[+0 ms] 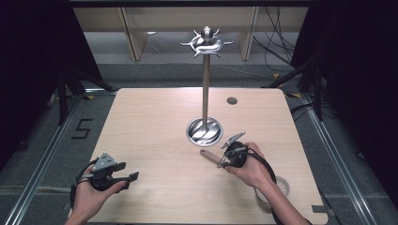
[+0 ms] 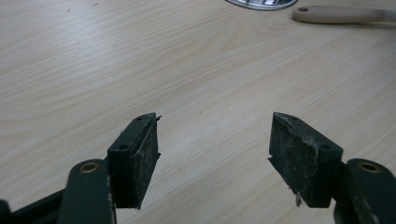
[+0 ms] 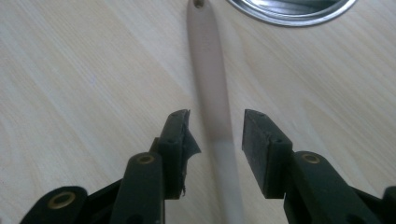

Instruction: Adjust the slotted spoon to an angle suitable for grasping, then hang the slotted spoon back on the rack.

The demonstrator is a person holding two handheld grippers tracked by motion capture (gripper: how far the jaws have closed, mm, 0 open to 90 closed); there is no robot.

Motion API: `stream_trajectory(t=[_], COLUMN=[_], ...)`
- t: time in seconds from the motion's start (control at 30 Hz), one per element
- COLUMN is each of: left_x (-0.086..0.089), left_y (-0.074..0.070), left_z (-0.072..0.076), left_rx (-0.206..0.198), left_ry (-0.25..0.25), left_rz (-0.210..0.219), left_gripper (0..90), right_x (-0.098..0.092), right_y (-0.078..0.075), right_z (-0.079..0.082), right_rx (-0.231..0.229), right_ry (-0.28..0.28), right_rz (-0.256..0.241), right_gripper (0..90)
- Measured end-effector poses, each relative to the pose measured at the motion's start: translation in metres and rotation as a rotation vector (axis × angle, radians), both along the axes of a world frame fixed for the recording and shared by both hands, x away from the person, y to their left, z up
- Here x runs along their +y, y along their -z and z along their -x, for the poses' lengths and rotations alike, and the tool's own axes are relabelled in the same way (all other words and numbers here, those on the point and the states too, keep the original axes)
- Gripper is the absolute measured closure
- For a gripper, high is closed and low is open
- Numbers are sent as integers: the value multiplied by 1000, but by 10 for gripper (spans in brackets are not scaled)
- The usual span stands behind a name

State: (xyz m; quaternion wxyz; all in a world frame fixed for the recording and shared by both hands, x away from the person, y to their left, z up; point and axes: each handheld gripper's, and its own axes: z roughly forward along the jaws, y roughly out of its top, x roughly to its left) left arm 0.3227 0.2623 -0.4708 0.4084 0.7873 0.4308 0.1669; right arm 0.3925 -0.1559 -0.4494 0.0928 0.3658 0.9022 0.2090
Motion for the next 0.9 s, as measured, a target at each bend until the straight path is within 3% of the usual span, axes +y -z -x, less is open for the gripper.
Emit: stream_trajectory(t=[0.07,0.17,0.2,0.33,0.47,0.57,0.63,0.67,0.7,0.77,0.83,0.9], left_x=[0,1,1,1,1,2,1,1,2,2,0,1], left_y=[0,0,0,0,0,0,0,0,0,-1,-1,0], left_z=[0,0,1,0,-1,0,0,0,0,0,0,-1], left_rx=[2,-2,1,1,5,1,1,0,3,0,2,0], left_ry=[5,10,5,5,5,1,0,1,7,10,-9,11], left_rz=[-9,-13,2,-8,-8,-9,-5,-3,-9,-12,13,-10], left_gripper=[320,320,320,320,320,320,320,320,320,320,320,320], right_x=[-4,-8,-9,-11,-11,-9,-9,-10,-8,-7,-5,-3], right_y=[-2,-3,-4,-4,-4,-1,-1,0,0,1,-1,-2], right_z=[0,2,2,1,-1,-4,-4,-5,-4,-5,-6,-8], right_rx=[-15,6,4,-2,-8,19,17,-6,21,8,8,12], right_ry=[0,39,45,48,42,43,44,35,38,20,9,1], right_rz=[1,-7,-11,-20,-8,-1,-1,7,8,11,13,20], right_gripper=[607,594,590,577,566,543,543,543,543,541,536,533])
